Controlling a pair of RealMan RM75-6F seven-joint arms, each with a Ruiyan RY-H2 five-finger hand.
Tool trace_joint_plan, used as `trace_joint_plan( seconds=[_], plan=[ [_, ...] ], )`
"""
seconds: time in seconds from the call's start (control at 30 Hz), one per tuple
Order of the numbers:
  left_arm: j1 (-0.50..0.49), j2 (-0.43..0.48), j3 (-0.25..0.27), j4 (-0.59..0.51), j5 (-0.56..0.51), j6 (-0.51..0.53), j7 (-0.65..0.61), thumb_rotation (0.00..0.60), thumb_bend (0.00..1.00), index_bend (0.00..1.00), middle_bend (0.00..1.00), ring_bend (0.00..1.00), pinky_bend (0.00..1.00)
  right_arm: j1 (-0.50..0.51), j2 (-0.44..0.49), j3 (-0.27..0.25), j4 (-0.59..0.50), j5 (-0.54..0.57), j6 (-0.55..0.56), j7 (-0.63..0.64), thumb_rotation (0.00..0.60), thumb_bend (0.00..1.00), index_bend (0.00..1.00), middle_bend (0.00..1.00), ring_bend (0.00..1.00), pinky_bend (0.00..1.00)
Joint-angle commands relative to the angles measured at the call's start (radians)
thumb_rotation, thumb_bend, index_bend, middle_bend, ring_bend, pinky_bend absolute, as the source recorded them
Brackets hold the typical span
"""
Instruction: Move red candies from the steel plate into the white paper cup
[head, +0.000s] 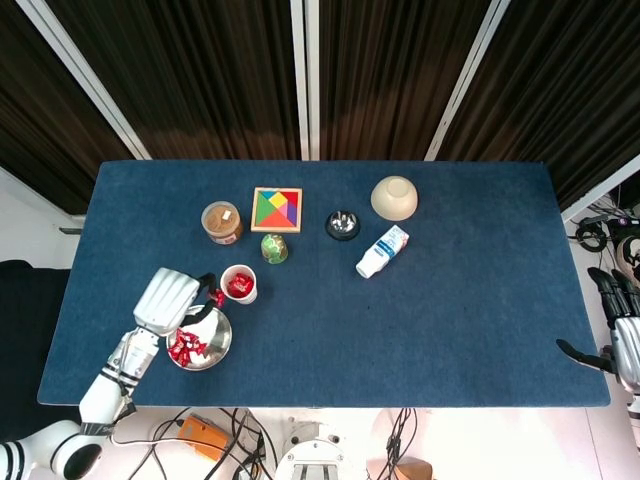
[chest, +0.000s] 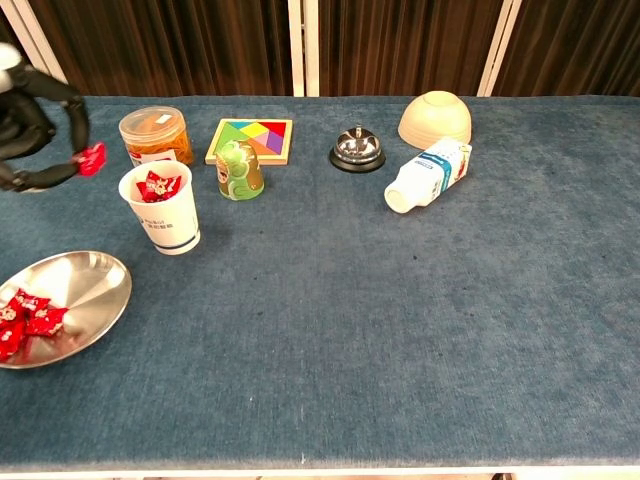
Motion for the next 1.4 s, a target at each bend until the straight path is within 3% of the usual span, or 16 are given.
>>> trace_joint_plan(
  seconds=[0.03, 0.23, 0.67, 0.93, 1.2, 1.4],
  plan=[
    [-0.063, -0.033, -0.053, 0.012, -0.068, -0.066, 0.034, 0.600, 0.38, 0.62, 0.85, 0.79, 0.83, -0.002, 0.005, 0.002, -0.003, 0.000, 0.005, -0.001, 0.600, 0.20, 0.01, 0.17, 0.11, 0.21],
    [-0.121, -0.079, -0.078, 0.056, -0.150, -0.122, 0.097, 0.600, 0.38, 0.62, 0.85, 0.78, 0.83, -0.005, 0.005, 0.000, 0.002, 0.006, 0.000, 0.006, 0.600, 0.20, 0.01, 0.17, 0.11, 0.21],
    [-0.165, -0.116, -0.048, 0.104, -0.237, -0.139, 0.230, 0.600, 0.35, 0.60, 0.85, 0.78, 0.83, -0.003, -0.003, -0.002, 0.014, 0.013, -0.014, 0.016, 0.600, 0.20, 0.01, 0.17, 0.11, 0.21],
    [-0.170, -0.110, -0.034, 0.087, -0.265, -0.122, 0.260, 0.600, 0.20, 0.44, 0.85, 0.77, 0.83, -0.004, -0.008, -0.002, 0.018, 0.013, -0.014, 0.019, 0.600, 0.20, 0.01, 0.17, 0.11, 0.21],
    [-0.133, -0.060, -0.025, 0.038, -0.221, -0.035, 0.222, 0.600, 0.13, 0.27, 0.83, 0.77, 0.83, -0.008, -0.007, -0.003, 0.021, 0.015, -0.010, 0.027, 0.600, 0.20, 0.01, 0.17, 0.11, 0.21],
    [-0.013, 0.054, -0.025, -0.012, -0.209, 0.131, 0.124, 0.600, 0.12, 0.25, 0.71, 0.66, 0.81, -0.012, 0.007, 0.000, 0.034, 0.029, -0.016, 0.058, 0.600, 0.20, 0.01, 0.17, 0.11, 0.21]
  ],
)
